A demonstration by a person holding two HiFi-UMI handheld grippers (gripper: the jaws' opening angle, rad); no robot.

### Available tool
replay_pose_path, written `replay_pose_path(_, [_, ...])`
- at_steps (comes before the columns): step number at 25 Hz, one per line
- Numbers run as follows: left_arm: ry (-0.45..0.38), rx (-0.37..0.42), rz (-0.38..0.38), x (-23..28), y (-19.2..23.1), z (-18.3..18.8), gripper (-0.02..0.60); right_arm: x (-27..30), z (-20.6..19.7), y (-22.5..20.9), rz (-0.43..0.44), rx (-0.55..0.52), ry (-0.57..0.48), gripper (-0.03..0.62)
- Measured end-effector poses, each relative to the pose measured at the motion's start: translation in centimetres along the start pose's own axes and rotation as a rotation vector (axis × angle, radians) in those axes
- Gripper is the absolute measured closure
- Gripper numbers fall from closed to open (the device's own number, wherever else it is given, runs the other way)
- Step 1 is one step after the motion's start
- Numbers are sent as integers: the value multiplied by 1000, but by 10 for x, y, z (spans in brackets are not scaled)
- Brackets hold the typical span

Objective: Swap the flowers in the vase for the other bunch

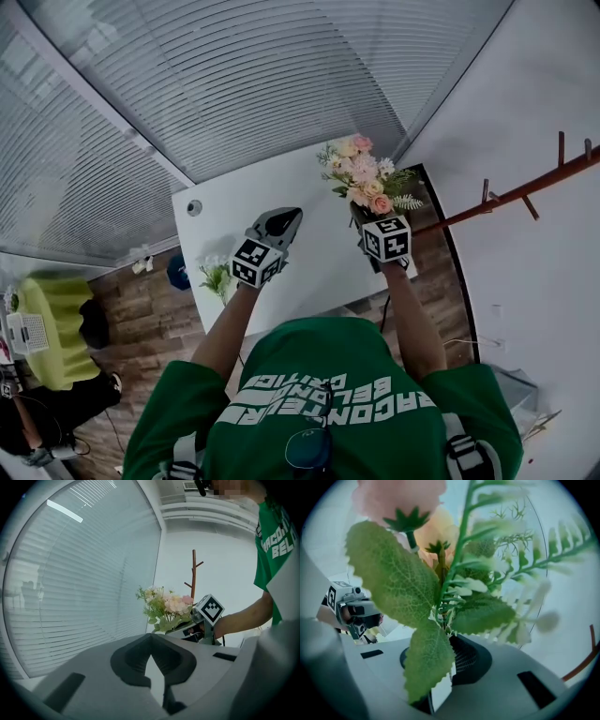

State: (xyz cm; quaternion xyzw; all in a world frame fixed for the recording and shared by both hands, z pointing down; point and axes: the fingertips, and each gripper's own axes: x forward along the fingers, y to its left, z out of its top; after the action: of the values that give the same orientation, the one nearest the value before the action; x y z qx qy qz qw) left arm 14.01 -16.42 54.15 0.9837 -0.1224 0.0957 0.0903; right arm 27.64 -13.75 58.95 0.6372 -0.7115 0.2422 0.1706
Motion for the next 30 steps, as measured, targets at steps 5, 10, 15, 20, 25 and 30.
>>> replay_pose_path(5, [8,-3,0,2,-9,-4,574,7,-45,-14,-4,31,107,553])
replay_pose_path(10, [20,-12,5,0,-13,-10,574,19,-97,-25,-5,58,240,553])
replay_pose_path(15, [33,-26,19,-2,-15,-17,574,28,-146,-34,7,85,358,553])
replay_pose_path(20, [39,-29,37,-3,-14,-21,574,34,-189,-43,2,99,452,553])
replay_pose_path(25, [47,-35,59,-5,-10,-22,574,44,-218,-49,-4,93,507,553])
replay_pose_path(30, [60,-35,89,-10,-4,-25,574,52,-233,-53,3,93,537,552])
